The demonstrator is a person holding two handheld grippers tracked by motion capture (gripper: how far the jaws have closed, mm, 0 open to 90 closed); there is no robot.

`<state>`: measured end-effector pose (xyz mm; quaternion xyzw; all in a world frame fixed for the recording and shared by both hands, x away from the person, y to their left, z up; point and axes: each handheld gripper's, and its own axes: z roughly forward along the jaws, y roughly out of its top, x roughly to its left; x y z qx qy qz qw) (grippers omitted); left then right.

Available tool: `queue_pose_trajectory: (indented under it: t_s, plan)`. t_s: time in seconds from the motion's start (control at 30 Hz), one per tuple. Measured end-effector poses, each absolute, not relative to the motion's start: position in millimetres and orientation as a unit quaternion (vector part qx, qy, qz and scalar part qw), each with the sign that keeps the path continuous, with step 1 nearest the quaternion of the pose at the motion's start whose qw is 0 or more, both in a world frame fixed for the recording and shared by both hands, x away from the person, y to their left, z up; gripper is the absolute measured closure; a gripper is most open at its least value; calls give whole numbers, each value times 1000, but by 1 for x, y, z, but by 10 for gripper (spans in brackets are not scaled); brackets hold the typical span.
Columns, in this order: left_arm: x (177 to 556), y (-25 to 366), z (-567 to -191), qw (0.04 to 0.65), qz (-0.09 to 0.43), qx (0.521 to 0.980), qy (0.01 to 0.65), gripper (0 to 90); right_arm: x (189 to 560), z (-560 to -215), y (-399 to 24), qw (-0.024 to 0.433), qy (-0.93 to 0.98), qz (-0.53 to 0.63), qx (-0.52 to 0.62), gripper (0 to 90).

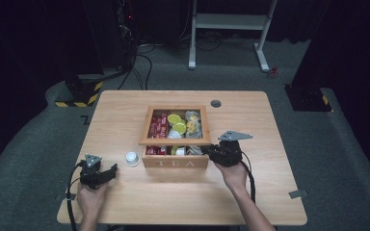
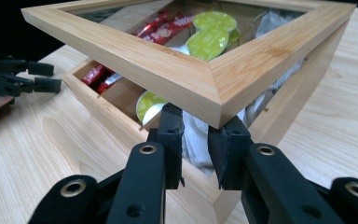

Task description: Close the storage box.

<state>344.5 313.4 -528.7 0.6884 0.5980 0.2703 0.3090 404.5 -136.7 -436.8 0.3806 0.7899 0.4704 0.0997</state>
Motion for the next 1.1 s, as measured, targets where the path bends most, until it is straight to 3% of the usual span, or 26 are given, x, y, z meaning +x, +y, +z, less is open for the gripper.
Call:
queue_pose_trajectory:
  t_s: [1.1]
  plan:
    - [344, 313, -529, 309, 270, 688, 598, 288, 393, -459, -141, 116, 805, 439, 382, 701]
